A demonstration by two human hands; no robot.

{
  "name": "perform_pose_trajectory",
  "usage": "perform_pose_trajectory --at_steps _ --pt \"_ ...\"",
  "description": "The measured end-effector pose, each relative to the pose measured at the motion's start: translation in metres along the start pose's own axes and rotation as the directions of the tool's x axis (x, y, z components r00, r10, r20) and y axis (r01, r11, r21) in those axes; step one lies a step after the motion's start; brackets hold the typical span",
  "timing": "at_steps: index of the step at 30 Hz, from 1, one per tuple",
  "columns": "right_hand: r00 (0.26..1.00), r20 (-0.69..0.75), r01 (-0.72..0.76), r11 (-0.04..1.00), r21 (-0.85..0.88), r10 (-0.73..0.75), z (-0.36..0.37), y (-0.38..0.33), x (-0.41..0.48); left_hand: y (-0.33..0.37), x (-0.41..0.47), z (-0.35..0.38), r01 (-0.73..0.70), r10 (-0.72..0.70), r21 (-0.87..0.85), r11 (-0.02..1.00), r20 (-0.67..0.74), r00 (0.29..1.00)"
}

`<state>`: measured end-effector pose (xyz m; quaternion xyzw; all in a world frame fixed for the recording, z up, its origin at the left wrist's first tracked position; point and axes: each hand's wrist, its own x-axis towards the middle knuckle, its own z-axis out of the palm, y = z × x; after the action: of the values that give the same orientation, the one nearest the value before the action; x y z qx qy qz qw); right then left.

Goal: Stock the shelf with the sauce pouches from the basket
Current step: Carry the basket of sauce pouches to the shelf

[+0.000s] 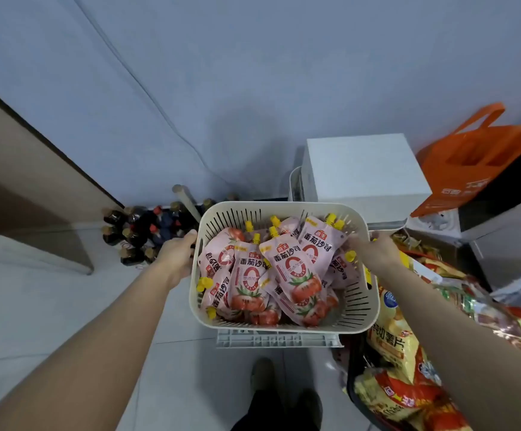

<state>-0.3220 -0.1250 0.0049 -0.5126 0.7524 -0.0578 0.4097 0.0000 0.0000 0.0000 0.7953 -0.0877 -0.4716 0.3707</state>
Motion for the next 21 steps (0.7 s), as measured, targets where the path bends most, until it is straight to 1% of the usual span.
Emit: perform_pose_trajectory --at_steps 2,3,6,9,11,14,16,19,21 --pt "0.995 -0.089 -0.040 0.999 0.012 0.041 0.001 0.001 0.004 -0.002 0.006 0.001 0.080 -0.078 -0.066 0.995 0.026 0.997" --pt "0.995 -0.088 -0.054 0.998 0.026 0.056 0.002 0.003 0.007 -0.005 0.010 0.002 0.114 -0.112 -0.077 0.991 0.025 0.993" --pt "0.993 0.041 -0.115 0.972 0.205 0.109 0.007 0.008 0.010 -0.011 0.020 0.005 0.179 -0.179 -0.086 0.980 0.005 0.984" --pt "0.974 0.129 -0.223 0.879 0.421 0.186 0.010 0.015 0.017 -0.012 0.029 0.008 0.218 -0.222 -0.089 0.972 -0.035 0.974" --pt "0.964 0.170 -0.264 0.826 0.499 0.205 0.009 0.018 0.019 -0.014 0.033 0.009 0.246 -0.251 -0.094 0.965 -0.049 0.967" --pt "0.954 0.216 -0.291 0.806 0.515 0.207 0.005 0.022 0.019 -0.015 0.036 0.012 0.269 -0.274 -0.084 0.959 -0.049 0.960" --pt "0.951 0.236 -0.301 0.786 0.540 0.202 0.002 0.022 0.019 -0.014 0.037 0.013 0.287 -0.290 -0.079 0.955 -0.024 0.957" --pt "0.944 0.251 -0.322 0.763 0.560 0.214 0.001 0.022 0.019 -0.014 0.038 0.013 0.308 -0.304 -0.136 0.942 0.045 0.952" --pt "0.943 0.246 -0.325 0.770 0.549 0.222 0.001 0.022 0.021 -0.013 0.038 0.014 0.318 -0.311 -0.170 0.933 0.063 0.948"
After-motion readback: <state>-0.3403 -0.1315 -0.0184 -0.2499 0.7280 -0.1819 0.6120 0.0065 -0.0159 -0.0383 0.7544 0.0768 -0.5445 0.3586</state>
